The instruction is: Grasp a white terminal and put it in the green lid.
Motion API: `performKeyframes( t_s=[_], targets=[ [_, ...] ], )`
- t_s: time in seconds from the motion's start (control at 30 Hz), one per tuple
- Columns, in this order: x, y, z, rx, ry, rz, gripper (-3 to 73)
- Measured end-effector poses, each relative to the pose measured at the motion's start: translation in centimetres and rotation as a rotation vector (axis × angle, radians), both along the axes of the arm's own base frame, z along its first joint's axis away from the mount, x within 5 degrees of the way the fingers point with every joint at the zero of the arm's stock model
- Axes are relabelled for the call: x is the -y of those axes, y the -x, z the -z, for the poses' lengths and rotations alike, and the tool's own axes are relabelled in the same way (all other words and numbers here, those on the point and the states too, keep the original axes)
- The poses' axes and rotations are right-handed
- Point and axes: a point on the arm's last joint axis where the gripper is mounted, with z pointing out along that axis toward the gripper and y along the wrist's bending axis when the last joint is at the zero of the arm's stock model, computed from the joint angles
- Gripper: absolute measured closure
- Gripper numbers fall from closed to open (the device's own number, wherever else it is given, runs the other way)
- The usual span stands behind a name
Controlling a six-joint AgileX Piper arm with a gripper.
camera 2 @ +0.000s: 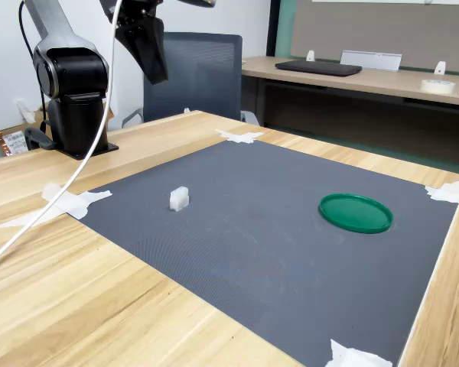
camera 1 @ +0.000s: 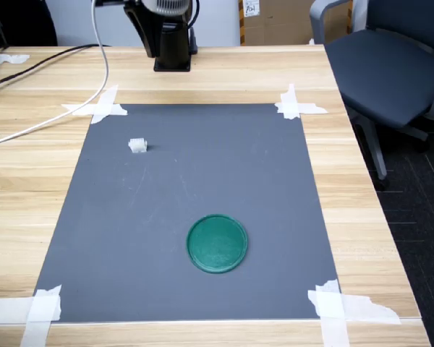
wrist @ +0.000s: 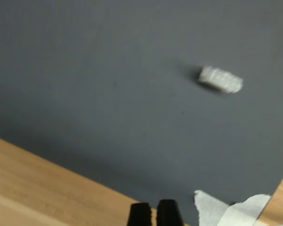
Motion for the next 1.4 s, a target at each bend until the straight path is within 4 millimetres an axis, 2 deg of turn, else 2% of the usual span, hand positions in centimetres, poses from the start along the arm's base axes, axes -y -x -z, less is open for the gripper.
performKeyframes(
  t_s=[0.17,0.43,0.57,0.87,1.1,1.4],
  targets=[
    [0.6,-1.3,1.4,-0.096,0.041,0.020,59.9],
    [1.4,-2.9,2.3,-0.101,0.071,0.114,32.8],
    [1.5,-3.3,2.4,-0.086,0.082,0.110,25.2],
    [1.7,-5.0,1.3,0.100,0.084,0.142,23.4],
    [1.9,-6.7,1.7,0.077,0.075,0.155,23.4],
    [1.8,-7.8,1.6,-0.035,0.038,0.159,23.4]
  ],
)
